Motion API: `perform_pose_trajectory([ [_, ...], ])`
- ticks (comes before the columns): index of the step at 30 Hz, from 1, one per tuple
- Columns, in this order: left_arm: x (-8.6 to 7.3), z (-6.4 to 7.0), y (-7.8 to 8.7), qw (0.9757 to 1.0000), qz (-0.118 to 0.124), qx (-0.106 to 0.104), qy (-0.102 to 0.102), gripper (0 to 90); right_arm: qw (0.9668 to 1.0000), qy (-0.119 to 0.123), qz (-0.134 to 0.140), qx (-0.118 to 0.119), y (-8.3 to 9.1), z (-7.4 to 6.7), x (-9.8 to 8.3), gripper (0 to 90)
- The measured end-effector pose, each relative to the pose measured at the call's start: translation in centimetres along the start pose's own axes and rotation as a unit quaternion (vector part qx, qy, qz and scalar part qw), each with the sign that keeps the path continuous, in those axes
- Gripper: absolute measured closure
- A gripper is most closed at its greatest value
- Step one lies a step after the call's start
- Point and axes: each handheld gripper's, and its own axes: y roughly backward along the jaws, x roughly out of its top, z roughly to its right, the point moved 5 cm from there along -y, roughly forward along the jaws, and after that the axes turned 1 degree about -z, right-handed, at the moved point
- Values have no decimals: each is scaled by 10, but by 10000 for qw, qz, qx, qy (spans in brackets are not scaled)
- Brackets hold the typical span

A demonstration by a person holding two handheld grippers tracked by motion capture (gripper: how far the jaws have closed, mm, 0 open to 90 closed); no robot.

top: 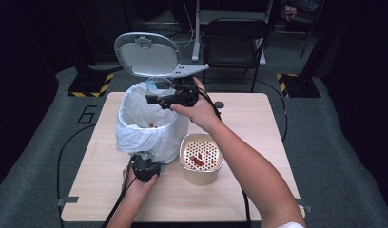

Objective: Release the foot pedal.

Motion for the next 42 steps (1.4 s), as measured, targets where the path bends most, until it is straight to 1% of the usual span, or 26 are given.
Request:
perform_pose_trajectory([
  [5,0,0,0,10000,-1,4,-7,567,9999,-13,-110,4,-12,-3,0,350],
  [11,-1,0,0,10000,-2,7,-29,567,9995,-104,-289,-93,-24,-2,-5,320],
  [12,-1,0,1,10000,-6,5,-34,566,9994,-82,-299,-181,-26,-2,-6,275],
  [13,-1,0,1,10000,-37,25,6,567,9991,-95,-294,-281,-27,-1,-6,215],
  [14,-1,0,1,10000,-14,-8,-24,567,9987,-118,-285,-415,-29,0,-7,105],
  [15,-1,0,1,10000,-17,-10,-22,567,9982,-259,-314,-429,-32,1,-8,40],
  [16,0,0,1,10000,-18,-4,-19,567,9981,-293,-350,-423,-33,1,-8,11],
  [18,0,0,1,10000,-21,-2,-24,567,9980,-282,-430,-365,-35,0,-11,0],
  [21,-1,0,1,10000,-24,1,-32,567,9978,-131,-533,-368,-34,-2,-12,0],
  [22,-1,0,1,10000,-26,0,-36,566,9978,-124,-543,-367,-33,-3,-12,0],
  [25,0,0,1,10000,-54,-27,-42,566,9983,-64,-451,-360,-27,-4,-10,13],
  [27,0,0,1,9999,-87,-56,-45,566,9980,-47,-479,-419,-22,-5,-12,30],
  [28,0,0,1,9999,-99,-80,-10,567,9979,-27,-486,-432,-18,-5,-13,36],
  [29,0,0,1,9998,-120,-105,88,568,9979,-12,-502,-418,-16,-5,-13,43],
  [30,0,2,2,9996,-116,-112,253,568,9977,18,-500,-453,-11,-5,-14,47],
  [31,0,1,2,9994,-109,-71,305,567,9978,51,-478,-463,-8,-4,-14,54],
  [32,0,1,2,9994,-124,-86,303,566,9979,43,-453,-469,-3,-3,-15,69],
  [33,0,0,2,9994,-123,-154,289,565,9980,4,-439,-457,0,-3,-15,79],
  [34,0,-1,2,9992,-83,-218,326,563,9981,-7,-414,-463,4,-2,-16,89],
  [36,0,-4,4,9989,-148,-285,331,560,9983,9,-379,-446,15,-2,-17,137],
  [37,-1,-6,6,9987,-237,-280,343,558,9984,-3,-335,-456,19,-1,-18,140],
  [38,-1,-8,6,9984,-215,-316,413,545,9982,-13,-337,-500,24,0,-20,140],
  [39,-2,-12,9,9986,-363,-319,232,521,9980,-49,-350,-530,29,1,-22,140],
  [40,-1,-14,9,9992,-228,-259,181,485,9979,-39,-351,-534,34,2,-24,140],
  [41,-1,-15,11,9993,-175,-235,221,467,9977,-48,-347,-573,38,3,-26,140],
  [42,-1,-16,12,9994,-137,-295,151,467,9976,0,-333,-608,43,5,-27,140],
])
